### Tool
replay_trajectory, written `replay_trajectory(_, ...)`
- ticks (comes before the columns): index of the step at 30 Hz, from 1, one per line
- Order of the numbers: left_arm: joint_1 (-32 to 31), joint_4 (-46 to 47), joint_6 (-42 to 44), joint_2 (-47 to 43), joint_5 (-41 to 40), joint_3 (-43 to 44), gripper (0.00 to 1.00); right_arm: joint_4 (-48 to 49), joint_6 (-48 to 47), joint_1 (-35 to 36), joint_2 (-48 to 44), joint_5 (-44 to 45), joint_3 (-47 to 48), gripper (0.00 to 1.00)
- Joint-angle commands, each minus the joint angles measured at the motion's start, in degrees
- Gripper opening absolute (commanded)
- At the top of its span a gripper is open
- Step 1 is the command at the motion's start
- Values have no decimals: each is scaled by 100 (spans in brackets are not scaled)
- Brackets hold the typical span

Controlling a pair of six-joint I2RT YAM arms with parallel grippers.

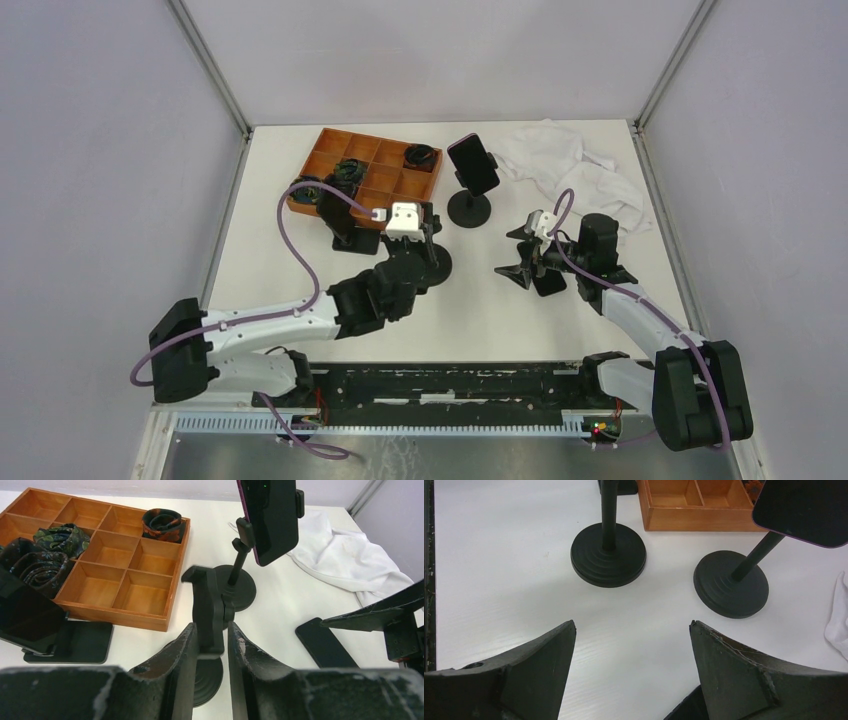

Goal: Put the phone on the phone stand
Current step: Adjust the phone stand at the center of the board.

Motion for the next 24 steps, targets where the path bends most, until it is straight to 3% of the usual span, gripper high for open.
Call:
replay_trajectory(1,2,-461,-209,-355,231,308,35,-5,-102,-43,16,22,230,90)
replay_trajectory(12,76,-1214,514,-1503,1452,192,43,-22,-119,-84,35,22,230,90)
replay_trajectory(18,754,-1633,456,-1960,3198,35,46,-23,-119,-88,66,22,230,91)
replay_trajectory(21,1364,-1675,217,-1865,4352,39,53,-29,-128,-91,55,37,230,91)
replay_trajectory(24,1643,-1724,-12,-1655,4671,129,69,-33,-128,-103,51,39,232,91)
